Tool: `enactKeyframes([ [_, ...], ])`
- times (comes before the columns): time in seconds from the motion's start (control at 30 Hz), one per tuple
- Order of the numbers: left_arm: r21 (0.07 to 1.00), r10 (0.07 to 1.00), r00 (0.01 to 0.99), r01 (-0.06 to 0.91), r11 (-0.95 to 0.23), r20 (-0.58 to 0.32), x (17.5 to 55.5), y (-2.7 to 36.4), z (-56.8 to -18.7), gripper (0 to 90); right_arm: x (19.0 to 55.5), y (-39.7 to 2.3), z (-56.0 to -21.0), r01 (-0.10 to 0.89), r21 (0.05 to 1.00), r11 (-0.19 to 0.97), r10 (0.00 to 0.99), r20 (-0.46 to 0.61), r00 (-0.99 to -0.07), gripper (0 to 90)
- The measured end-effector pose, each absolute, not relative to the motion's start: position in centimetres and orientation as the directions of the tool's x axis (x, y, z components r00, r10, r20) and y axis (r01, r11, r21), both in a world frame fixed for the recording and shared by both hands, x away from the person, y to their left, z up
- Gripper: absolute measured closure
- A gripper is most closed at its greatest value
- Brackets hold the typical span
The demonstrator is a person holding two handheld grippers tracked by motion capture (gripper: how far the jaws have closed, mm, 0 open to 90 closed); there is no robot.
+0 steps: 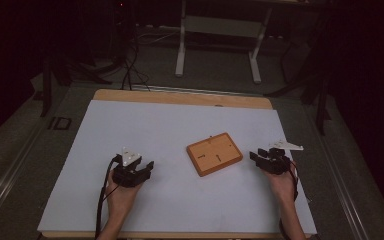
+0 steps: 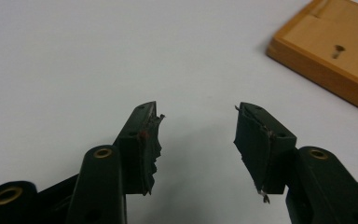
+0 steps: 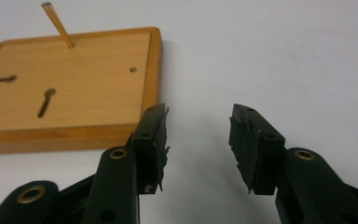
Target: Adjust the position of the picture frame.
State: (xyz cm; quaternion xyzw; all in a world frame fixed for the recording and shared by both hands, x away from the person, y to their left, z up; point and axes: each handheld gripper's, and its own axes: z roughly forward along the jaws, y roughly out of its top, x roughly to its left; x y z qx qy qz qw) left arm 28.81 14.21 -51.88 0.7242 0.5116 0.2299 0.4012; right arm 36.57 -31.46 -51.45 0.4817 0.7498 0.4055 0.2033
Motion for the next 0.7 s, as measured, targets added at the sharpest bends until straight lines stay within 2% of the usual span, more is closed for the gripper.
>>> enactKeyframes([
  [0.27,0.810,0.898,0.432,0.553,-0.194,-0.080,29.0,11.2,-52.3,55.7,37.2,-30.6,-51.3,0.547,0.808,0.218,0.872,0.090,-0.481,65.2],
  [0.43,0.803,0.885,0.453,0.566,-0.190,-0.110,29.6,9.9,-52.7,69.3,37.8,-30.0,-51.7,0.551,0.802,0.230,0.865,0.091,-0.494,77.1],
  [0.7,0.795,0.871,0.470,0.579,-0.183,-0.142,30.6,7.9,-53.1,89.4,38.5,-29.6,-52.1,0.552,0.799,0.240,0.867,0.079,-0.492,88.2],
])
